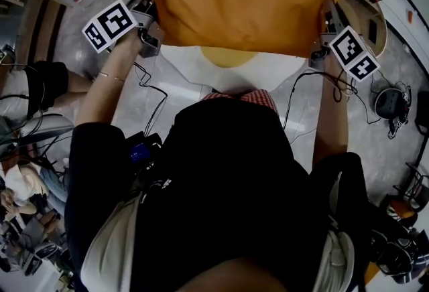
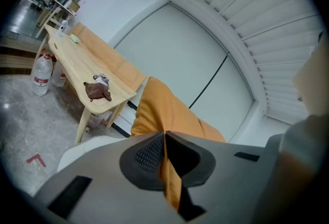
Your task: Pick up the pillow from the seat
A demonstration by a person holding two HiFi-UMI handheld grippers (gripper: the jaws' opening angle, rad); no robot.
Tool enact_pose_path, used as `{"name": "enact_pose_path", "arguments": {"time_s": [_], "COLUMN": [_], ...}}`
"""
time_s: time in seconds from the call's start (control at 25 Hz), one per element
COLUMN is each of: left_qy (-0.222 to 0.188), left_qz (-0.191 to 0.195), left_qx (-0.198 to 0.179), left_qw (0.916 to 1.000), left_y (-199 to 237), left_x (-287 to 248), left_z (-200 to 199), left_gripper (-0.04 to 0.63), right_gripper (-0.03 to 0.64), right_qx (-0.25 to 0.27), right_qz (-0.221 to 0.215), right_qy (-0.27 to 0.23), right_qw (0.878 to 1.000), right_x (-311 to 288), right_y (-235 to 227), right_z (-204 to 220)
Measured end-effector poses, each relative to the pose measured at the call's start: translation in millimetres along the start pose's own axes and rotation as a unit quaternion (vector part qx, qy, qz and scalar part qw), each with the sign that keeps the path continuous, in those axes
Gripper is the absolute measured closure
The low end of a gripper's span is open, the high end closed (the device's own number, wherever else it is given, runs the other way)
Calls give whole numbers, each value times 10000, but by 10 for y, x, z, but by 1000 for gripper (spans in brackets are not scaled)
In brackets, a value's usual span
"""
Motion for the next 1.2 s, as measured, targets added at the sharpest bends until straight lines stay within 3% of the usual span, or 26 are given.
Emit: {"name": "enact_pose_path", "arguments": {"time_s": [0.8, 1.2], "left_qy": [-290, -391], "left_qz": [385, 397], "left_qx": [-120, -80], "left_qw": [9988, 9984], "left_y": [-199, -219], "left_x": [152, 178], "left_z": [-202, -221], "left_gripper": [580, 580], "right_gripper": [568, 568], "right_qx": [263, 471], "right_qz": [-135, -88], "right_qy": [-443, -515], "right_qw": [9986, 9975], "right_x": [253, 271], "right_y": [202, 279], "right_z": [-266, -407]}}
Point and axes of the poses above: the fingertips, and each gripper's own axes: x backward along the fingers, y to its left, z out of its underside, the point moved 3 cm from there along x, backward along the fingers, and after that the axes turned 12 degrees about y, right-handed, at the moved point
